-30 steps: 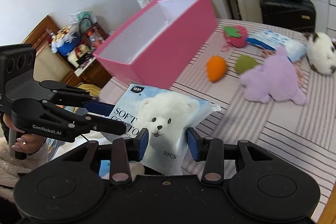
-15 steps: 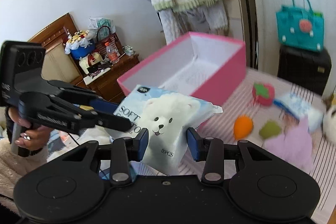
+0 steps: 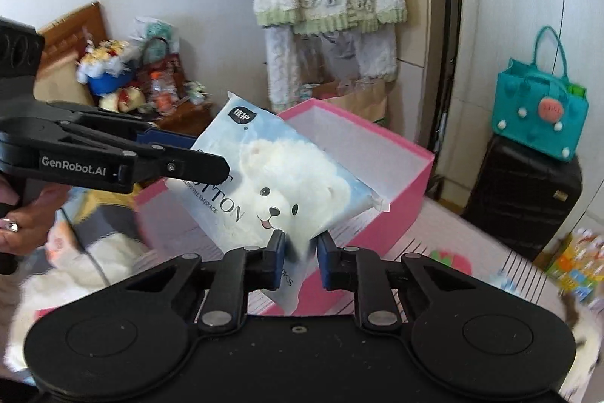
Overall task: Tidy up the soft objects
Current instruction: 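Lower the bag into the pink box and open the left tool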
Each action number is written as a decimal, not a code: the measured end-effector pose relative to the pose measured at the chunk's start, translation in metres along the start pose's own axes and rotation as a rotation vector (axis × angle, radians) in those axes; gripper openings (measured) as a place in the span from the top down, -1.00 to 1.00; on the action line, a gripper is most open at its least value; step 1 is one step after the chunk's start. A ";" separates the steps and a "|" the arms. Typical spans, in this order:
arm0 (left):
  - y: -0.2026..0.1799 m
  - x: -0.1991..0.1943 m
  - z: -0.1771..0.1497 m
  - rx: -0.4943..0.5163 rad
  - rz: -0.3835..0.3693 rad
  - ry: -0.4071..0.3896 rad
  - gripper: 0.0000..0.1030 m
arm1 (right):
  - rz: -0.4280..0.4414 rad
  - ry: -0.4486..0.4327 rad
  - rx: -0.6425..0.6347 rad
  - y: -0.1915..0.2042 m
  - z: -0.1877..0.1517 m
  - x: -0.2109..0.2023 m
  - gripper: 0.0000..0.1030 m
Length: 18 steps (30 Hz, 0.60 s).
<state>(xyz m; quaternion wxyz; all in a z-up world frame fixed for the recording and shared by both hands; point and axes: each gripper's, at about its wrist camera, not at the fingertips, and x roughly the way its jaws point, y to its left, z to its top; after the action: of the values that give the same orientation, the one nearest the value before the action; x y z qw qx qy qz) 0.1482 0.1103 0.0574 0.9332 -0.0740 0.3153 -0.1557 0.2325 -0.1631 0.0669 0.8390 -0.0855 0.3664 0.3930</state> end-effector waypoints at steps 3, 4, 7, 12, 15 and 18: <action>0.018 0.027 0.013 -0.026 0.018 0.007 0.26 | -0.013 0.017 0.020 -0.013 0.015 0.027 0.57; 0.023 0.035 0.017 -0.033 0.027 0.008 0.26 | -0.015 0.023 0.023 -0.019 0.020 0.037 0.57; 0.037 0.059 0.025 -0.025 0.058 0.006 0.26 | -0.013 0.044 0.035 -0.031 0.031 0.062 0.57; 0.051 0.096 0.035 -0.008 0.118 0.079 0.26 | -0.041 0.094 0.036 -0.040 0.038 0.100 0.57; 0.055 0.115 0.037 -0.005 0.144 0.134 0.26 | -0.054 0.145 0.025 -0.040 0.037 0.116 0.57; 0.055 0.135 0.034 0.024 0.175 0.192 0.25 | -0.077 0.162 0.000 -0.038 0.037 0.123 0.57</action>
<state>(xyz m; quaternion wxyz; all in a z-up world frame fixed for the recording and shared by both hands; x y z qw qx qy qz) 0.2843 0.1178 -0.0047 0.9095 -0.0198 0.4066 -0.0836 0.3323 -0.0991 0.0044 0.8211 -0.1311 0.4297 0.3523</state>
